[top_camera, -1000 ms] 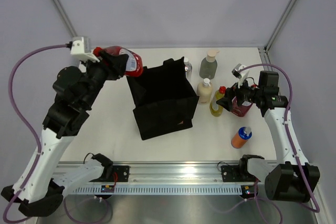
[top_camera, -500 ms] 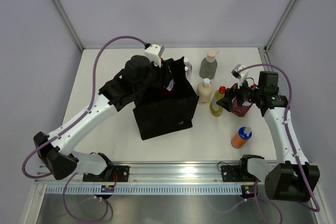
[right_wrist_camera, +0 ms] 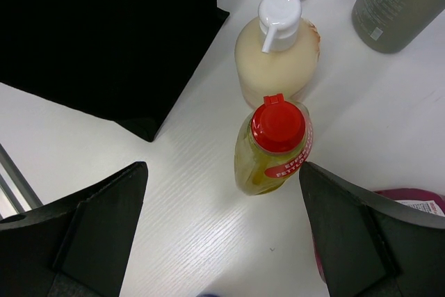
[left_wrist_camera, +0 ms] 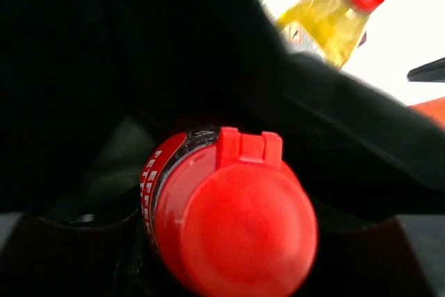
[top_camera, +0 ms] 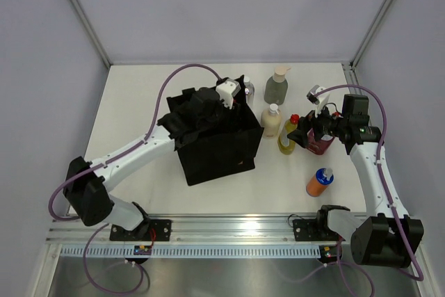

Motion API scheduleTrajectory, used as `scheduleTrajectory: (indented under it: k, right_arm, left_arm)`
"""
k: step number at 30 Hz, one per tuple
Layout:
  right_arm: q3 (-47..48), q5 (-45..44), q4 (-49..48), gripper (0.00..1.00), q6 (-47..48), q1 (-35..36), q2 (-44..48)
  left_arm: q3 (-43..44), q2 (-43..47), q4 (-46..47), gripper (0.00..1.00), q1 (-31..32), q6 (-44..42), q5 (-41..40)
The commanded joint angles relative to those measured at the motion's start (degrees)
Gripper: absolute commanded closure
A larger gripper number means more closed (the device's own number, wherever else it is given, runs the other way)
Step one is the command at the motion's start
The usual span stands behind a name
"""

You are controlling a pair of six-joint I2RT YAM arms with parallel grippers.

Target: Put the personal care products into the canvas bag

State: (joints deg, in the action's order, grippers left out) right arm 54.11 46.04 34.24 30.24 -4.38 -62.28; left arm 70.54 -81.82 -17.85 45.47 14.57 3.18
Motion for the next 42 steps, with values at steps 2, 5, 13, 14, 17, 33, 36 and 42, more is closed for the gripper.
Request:
scheduleTrajectory:
  k: [2,5,13,14,17,33,36,42]
  right_arm:
    - [0.6,-0.3,-0.1,0.00,1.0,0.0,0.6]
    - [0.5,-0.5,-0.1,0.00,1.1,0.0,0.8]
    - [-0.1,-1.1,-0.2,0.00,2.0,0.0,1.4]
    - [-0.1,-1.7,-0.1,0.00,1.8,0.0,1.4]
    - [0.8,-2.9,0.3,0.01,-0.1,0.0,1.0]
    - [-1.7,-40.0,-10.6,0.06,-27.8,16.1,-4.7]
    - [-1.6,-43.8,-12.4,0.11,-31.9,16.1,-7.8]
    - [-2.1,-43.2,-16.0,0.22,-32.5,16.1,-10.8]
  left_arm:
    - [1.0,-2.3,14.5,0.71,0.1,-0.3,5.9]
    - [2.1,-5.4,15.6,0.61,0.1,0.0,7.3]
    - [0.9,-6.8,17.4,0.17,-0.2,-0.3,6.5]
    - [1.1,-6.8,17.4,0.16,-0.4,-0.3,6.6]
    - [1.7,-6.7,17.0,0.01,-0.9,-0.5,7.1]
    - [8.1,13.3,3.2,0.01,-2.1,-8.4,-1.5]
    - [4.4,20.7,1.6,0.01,-2.2,-9.1,-5.2]
    - [-5.6,31.3,-0.9,0.01,-2.2,-7.5,-10.8]
